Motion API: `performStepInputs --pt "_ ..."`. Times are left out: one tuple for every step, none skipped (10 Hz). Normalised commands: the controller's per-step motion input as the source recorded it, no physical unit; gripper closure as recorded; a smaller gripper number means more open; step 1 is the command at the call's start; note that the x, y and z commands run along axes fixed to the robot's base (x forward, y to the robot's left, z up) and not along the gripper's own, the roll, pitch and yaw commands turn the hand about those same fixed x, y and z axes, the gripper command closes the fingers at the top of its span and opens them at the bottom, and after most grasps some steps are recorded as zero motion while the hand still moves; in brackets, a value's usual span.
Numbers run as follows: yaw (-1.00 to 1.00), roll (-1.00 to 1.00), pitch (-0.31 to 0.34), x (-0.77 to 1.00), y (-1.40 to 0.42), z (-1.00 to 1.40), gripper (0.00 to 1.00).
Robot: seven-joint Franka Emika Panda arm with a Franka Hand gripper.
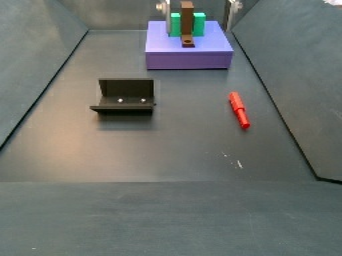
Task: Pick up the red object. Move up. Place the red object on the fixture. Regrasp the red object. Move to above the board. Insert the red object.
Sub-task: Pick up the red object.
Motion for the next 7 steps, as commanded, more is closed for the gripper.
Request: performStepInputs --pt "0.0 0.0 0.0 0.0 0.02 0.0 0.0" --pt "0.0 0.0 -0.05 -0.02 -0.08 -0.21 0.0" --pt "0.0 0.05 -0.124 -0.42 -0.41 -0.79 0.0" --pt "-0.03 0.04 -0.189 -0.59 -0.37 -0.84 0.0" --pt "-0.1 0.01 -0.131 -0.6 -0.36 -0.88 0.0" --pt "-0.19 0.0 -0.103 -0.74 -0.41 -0.96 0.0" --pt "-0.09 0.02 -0.191 -0.53 -0.27 -0.89 0.0"
